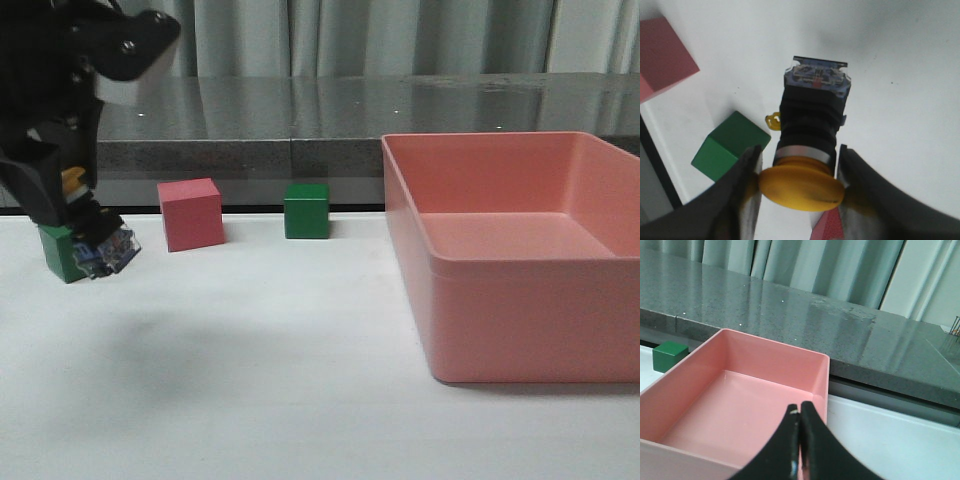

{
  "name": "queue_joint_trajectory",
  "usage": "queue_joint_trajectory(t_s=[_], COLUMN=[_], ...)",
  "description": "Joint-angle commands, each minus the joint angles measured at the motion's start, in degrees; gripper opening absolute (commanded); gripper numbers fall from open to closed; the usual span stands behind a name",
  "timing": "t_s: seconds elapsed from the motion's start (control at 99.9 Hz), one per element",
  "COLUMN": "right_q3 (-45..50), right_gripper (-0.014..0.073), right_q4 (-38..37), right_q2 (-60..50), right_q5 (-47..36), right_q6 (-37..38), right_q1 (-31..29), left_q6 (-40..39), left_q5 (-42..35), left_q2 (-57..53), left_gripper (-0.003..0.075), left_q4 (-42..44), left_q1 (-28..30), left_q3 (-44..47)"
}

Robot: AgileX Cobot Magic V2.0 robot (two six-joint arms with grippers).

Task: Place and stand button with both arms
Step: 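Lift the button with the left gripper and rotate it cap-up, then set the button upright on the table and release it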

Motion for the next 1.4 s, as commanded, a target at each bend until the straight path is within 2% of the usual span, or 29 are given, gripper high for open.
queue_joint_trajectory(t_s=[0.0,0.29,0.47,0.54,0.64,0.811,0.901,1.141,1.221,1.311,1.361,1.391], right_q3=[-1.61,-1.61,-1.61,-1.61,-1.61,-1.61,-1.61,-1.61,-1.61,-1.61,-1.61,-1.61], right_gripper=[-0.0062,-0.0062,-0.0062,-0.0062,-0.0062,-0.0062,-0.0062,-0.0062,-0.0062,-0.0062,-0.0062,-0.0062], right_q4=[0.39,0.39,0.39,0.39,0.39,0.39,0.39,0.39,0.39,0.39,0.39,0.39], right_q2=[0.52,0.52,0.52,0.52,0.52,0.52,0.52,0.52,0.52,0.52,0.52,0.52], right_q5=[-4.37,-4.37,-4.37,-4.37,-4.37,-4.37,-4.37,-4.37,-4.37,-4.37,-4.37,-4.37], right_q6=[0.00,0.00,0.00,0.00,0.00,0.00,0.00,0.00,0.00,0.00,0.00,0.00], right_q1=[-0.30,-0.30,-0.30,-0.30,-0.30,-0.30,-0.30,-0.30,-0.30,-0.30,-0.30,-0.30], left_q6=[-6.08,-14.71,-15.36,-15.36,-15.76,-17.39,-17.82,-19.09,-22.41,-29.00,-33.49,-36.19], left_q5=[-1.10,-1.10,-1.10,-0.99,-0.73,-1.01,-0.32,7.22,9.37,9.77,9.77,9.89], left_q2=[0.46,8.52,9.20,9.20,9.20,9.20,9.08,6.06,3.98,0.76,-1.16,-2.63], left_gripper=[-0.0019,-0.0019,-0.0017,0.0005,0.0131,0.0520,0.0617,0.0621,0.0605,0.0501,0.0395,0.0300], left_q4=[4.32,13.75,15.22,15.22,15.02,15.13,15.23,15.23,16.14,17.23,17.23,17.23], left_q1=[-2.02,-7.30,-9.45,-10.00,-10.51,-10.74,-10.74,-10.61,-9.58,-7.13,-5.37,-4.38], left_q3=[-1.99,-1.99,-2.09,-2.09,-2.09,-2.09,-2.09,-2.09,-2.09,-2.09,-2.09,-2.09])
